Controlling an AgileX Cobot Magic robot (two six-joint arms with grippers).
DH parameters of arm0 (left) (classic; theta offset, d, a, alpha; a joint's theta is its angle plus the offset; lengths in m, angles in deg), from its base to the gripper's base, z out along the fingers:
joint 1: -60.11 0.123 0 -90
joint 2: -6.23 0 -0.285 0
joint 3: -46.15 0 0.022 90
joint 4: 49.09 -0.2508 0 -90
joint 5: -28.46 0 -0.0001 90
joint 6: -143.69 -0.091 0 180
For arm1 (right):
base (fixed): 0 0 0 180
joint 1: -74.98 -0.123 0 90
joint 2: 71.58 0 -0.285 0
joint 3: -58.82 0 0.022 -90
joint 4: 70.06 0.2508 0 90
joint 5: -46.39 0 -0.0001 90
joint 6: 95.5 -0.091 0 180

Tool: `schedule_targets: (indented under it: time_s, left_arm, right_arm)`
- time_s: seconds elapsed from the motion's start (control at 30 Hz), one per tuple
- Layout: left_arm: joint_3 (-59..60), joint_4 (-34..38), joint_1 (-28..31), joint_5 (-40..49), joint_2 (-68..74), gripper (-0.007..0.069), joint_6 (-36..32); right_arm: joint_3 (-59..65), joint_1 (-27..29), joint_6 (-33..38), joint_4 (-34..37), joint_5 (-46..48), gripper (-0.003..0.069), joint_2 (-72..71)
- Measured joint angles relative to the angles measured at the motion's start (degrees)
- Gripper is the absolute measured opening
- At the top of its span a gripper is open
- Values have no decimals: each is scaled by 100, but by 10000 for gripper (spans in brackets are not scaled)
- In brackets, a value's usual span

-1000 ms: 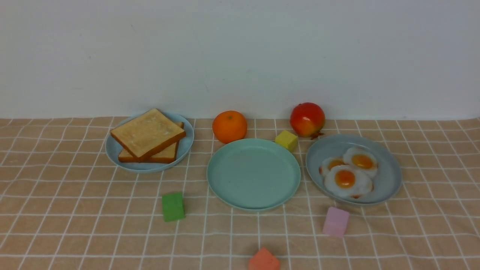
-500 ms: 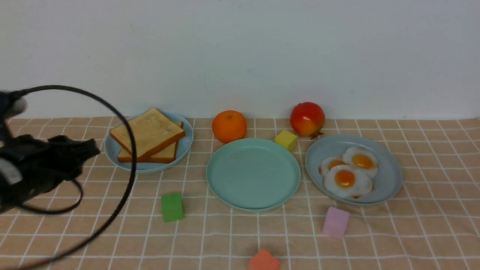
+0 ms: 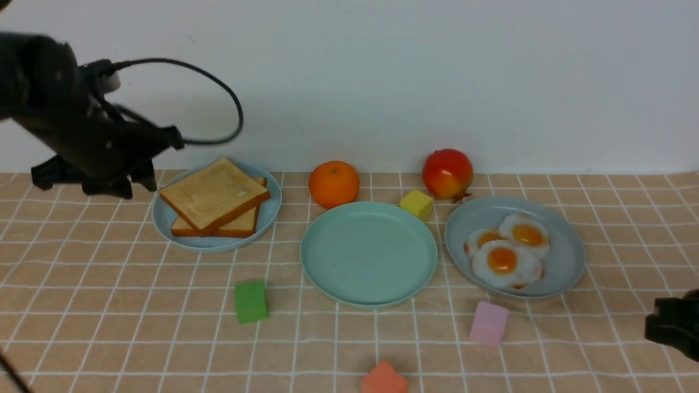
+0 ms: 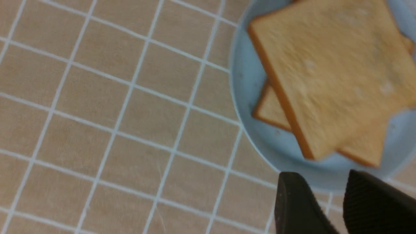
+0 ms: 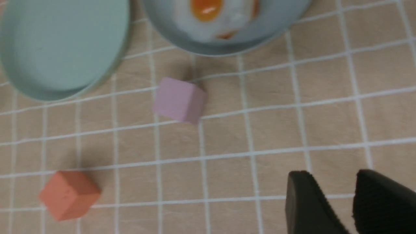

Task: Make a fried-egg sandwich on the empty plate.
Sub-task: Use the left arm to grab a slice of bread

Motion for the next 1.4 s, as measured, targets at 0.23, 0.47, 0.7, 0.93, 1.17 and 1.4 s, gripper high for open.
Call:
schedule_targets:
  time_s: [0.23,0.47,0.7,0.93,1.17,1.4]
  left_arm:
    - [-873,1750,774,421,983,264,-797]
    - [-914,2388,803,-86,1335,409,-1160]
    - [-925,2545,796,-555,1544,512,-1368]
    - [-932,3149,796,-791,1934,494,-1403]
    - [-932,3268,796,-1000,2182,446,-1409]
    - [-932,3281,796,-1112,2189,306,-1456]
  right_arm:
    - [-10,0,472,427,140,241,0]
    - [-17,0,500,541,151,241,0]
    - [-17,0,505,634,254,241,0]
    - [-17,0,505,641,329,241,0]
    - [-17,0,505,682,429,241,0]
    - [-17,0,505,687,486,241,0]
